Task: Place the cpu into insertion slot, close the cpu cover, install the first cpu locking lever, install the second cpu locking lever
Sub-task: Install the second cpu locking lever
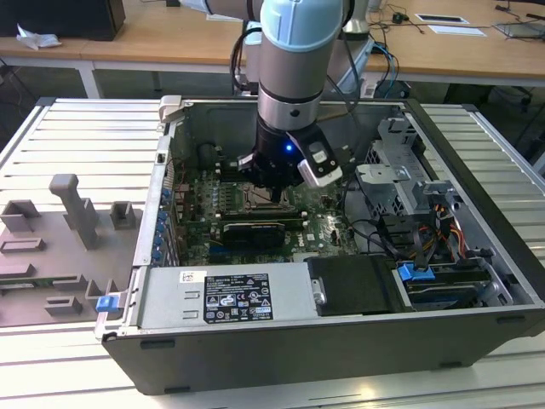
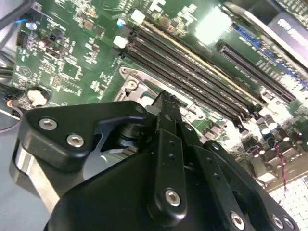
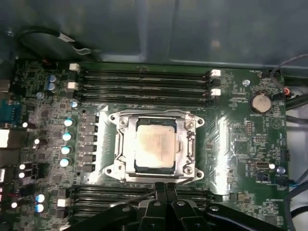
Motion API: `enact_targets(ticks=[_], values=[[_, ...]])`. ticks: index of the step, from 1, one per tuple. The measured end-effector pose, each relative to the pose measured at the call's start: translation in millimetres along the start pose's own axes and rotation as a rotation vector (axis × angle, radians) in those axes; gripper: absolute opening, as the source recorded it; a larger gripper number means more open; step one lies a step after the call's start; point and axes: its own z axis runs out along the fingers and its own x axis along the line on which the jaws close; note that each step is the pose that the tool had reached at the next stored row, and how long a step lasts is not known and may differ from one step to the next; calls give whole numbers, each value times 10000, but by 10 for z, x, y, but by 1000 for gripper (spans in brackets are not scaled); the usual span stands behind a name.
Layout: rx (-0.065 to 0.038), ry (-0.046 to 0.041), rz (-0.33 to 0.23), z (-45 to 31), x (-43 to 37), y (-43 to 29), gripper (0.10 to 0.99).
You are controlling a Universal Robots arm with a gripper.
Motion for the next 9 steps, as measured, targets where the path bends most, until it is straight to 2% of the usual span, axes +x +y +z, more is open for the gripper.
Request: enact_targets(ticks=[4, 5, 9], values=[[-6, 6, -42, 20, 215, -2, 106], [-7, 11, -74, 31, 240, -3, 106], [-43, 26, -189, 95, 257, -12, 106]])
